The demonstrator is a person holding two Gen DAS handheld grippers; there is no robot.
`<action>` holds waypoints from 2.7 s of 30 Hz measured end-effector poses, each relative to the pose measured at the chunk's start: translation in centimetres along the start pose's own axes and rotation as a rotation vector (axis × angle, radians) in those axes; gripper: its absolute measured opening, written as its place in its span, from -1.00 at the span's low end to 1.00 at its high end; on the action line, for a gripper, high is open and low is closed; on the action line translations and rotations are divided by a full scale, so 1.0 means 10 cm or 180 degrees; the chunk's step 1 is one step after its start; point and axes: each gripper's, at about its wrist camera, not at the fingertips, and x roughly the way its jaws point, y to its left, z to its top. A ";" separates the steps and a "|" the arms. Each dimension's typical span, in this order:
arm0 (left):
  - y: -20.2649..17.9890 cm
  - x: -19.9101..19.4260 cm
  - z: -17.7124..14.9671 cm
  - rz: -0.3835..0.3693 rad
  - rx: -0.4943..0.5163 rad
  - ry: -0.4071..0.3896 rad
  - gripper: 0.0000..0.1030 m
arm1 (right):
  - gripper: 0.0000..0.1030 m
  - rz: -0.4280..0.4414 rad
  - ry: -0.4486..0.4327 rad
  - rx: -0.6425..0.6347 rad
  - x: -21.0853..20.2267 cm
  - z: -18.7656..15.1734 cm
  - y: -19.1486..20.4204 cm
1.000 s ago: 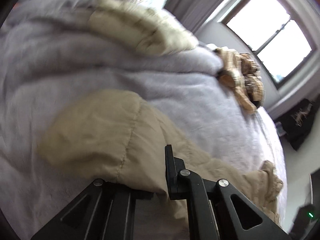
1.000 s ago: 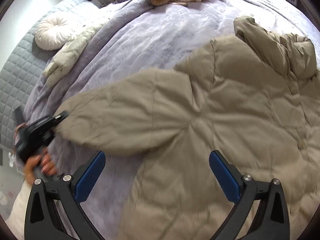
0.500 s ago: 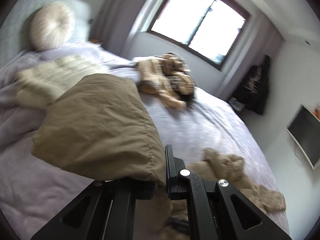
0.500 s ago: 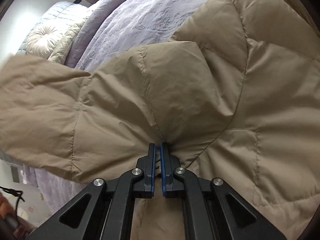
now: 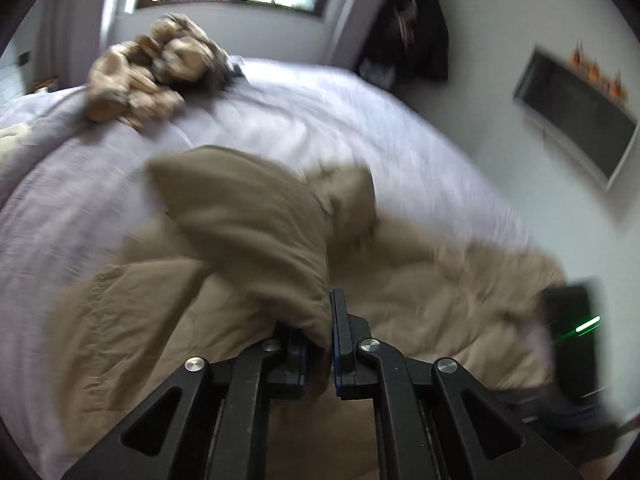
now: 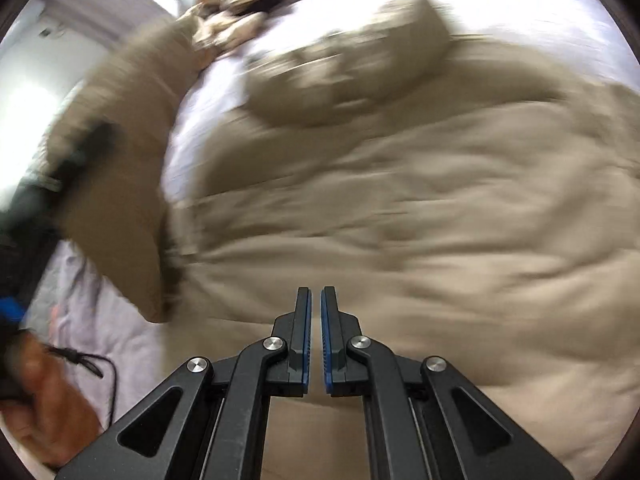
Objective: Fold large clothes
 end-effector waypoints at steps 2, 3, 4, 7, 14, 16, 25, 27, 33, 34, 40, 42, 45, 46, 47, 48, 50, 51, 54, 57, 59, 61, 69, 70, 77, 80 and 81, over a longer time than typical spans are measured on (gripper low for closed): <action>-0.15 0.30 -0.09 0.0103 0.0138 0.0236 -0.81 | -0.90 -0.0112 0.0016 0.0109 -0.12 -0.05 -0.34; -0.18 0.38 -0.14 0.0140 0.0195 0.0313 -0.81 | -0.90 -0.0159 0.0029 0.0164 -0.14 -0.05 -0.46; -0.20 0.44 -0.20 0.0179 0.0248 0.0385 -0.81 | -0.90 -0.0188 0.0040 0.0229 -0.15 -0.06 -0.57; -0.31 0.56 -0.37 0.0240 0.0430 0.0575 -0.36 | -0.90 -0.0167 0.0036 0.0391 -0.15 -0.06 -0.73; -0.29 0.27 -0.47 0.0231 0.0574 0.0585 0.41 | -0.83 0.0097 -0.0017 0.0678 -0.23 0.01 -1.04; -0.07 0.01 -0.45 0.0236 0.0416 0.0514 0.41 | -0.24 0.0166 -0.0031 0.0766 -0.24 0.05 -1.02; 1.68 -0.46 -0.15 0.0635 -0.0705 0.0316 0.41 | 0.59 0.0961 -0.0087 0.1342 0.09 0.32 -0.89; 2.16 -0.40 -0.20 0.0708 -0.1107 0.0388 0.41 | -0.11 0.0923 -0.0112 0.1485 0.23 0.36 -0.90; 2.86 0.12 -0.34 -0.0155 -0.1992 0.0729 0.41 | -0.87 0.0299 -0.0145 0.1269 0.43 0.49 -0.70; 2.89 0.24 -0.35 -0.0423 -0.2126 0.0764 0.41 | -0.87 0.0217 -0.0143 0.1135 0.42 0.49 -0.65; 2.51 0.08 -0.15 -0.0222 -0.1608 0.0237 -0.67 | -0.87 -0.0088 -0.0113 0.0670 0.47 0.54 -0.34; 2.14 -0.23 -0.06 0.0107 -0.0912 -0.0022 -0.67 | -0.87 -0.0102 -0.0127 0.0654 0.50 0.62 -0.31; 1.91 -0.39 -0.02 0.0279 -0.0374 -0.0135 -0.67 | -0.87 -0.0138 -0.0170 0.0591 0.50 0.62 -0.31; 1.94 -0.33 -0.02 0.0326 -0.0342 -0.0065 -0.67 | -0.87 -0.0169 -0.0186 0.0563 0.52 0.65 -0.26; 2.01 -0.30 -0.03 0.0356 -0.0366 -0.0014 -0.67 | -0.87 -0.0180 -0.0197 0.0553 0.47 0.57 -0.35; 2.10 -0.20 -0.04 0.0406 -0.0431 0.0061 -0.67 | -0.87 -0.0198 -0.0204 0.0557 0.49 0.61 -0.33; 2.26 0.00 -0.07 0.0553 -0.0558 0.0174 -0.67 | -0.87 -0.0220 -0.0216 0.0540 0.50 0.64 -0.31; 2.33 0.10 -0.07 0.0601 -0.0629 0.0221 -0.67 | -0.87 -0.0236 -0.0228 0.0505 0.50 0.65 -0.29; 2.44 0.23 -0.11 0.0728 -0.0841 0.0296 -0.51 | -0.87 -0.0253 -0.0255 0.0427 0.52 0.73 -0.24; 2.52 0.05 -0.11 0.0930 -0.0911 0.0193 -0.36 | -0.87 -0.0251 -0.0229 0.0502 0.52 0.72 -0.31; 2.60 -0.08 -0.07 0.1079 -0.0948 0.0177 -0.36 | -0.87 -0.0228 -0.0224 0.0543 0.48 0.68 -0.37; 2.63 -0.22 -0.05 0.1163 -0.0985 0.0179 -0.36 | -0.87 -0.0225 -0.0214 0.0539 0.47 0.67 -0.38; 2.11 -0.49 -0.31 0.0787 -0.0802 0.0332 -0.36 | 0.02 -0.0222 -0.0177 0.0573 0.04 0.54 -0.55; 2.08 -0.42 -0.40 0.0760 -0.0808 0.0400 -0.36 | 0.02 -0.0394 -0.0310 0.0592 -0.11 0.50 -0.59; 2.12 -0.09 -0.70 0.0988 -0.0900 0.0598 -0.36 | -0.78 -0.0349 -0.0527 0.0310 -0.30 0.59 -0.53; 2.18 -0.02 -0.73 0.1011 -0.0963 0.0619 -0.36 | -0.78 -0.0455 -0.0308 0.0103 0.02 0.58 -0.47; 2.20 0.00 -0.73 0.1011 -0.0969 0.0627 -0.36 | -0.79 -0.0558 -0.0206 0.0117 0.15 0.56 -0.50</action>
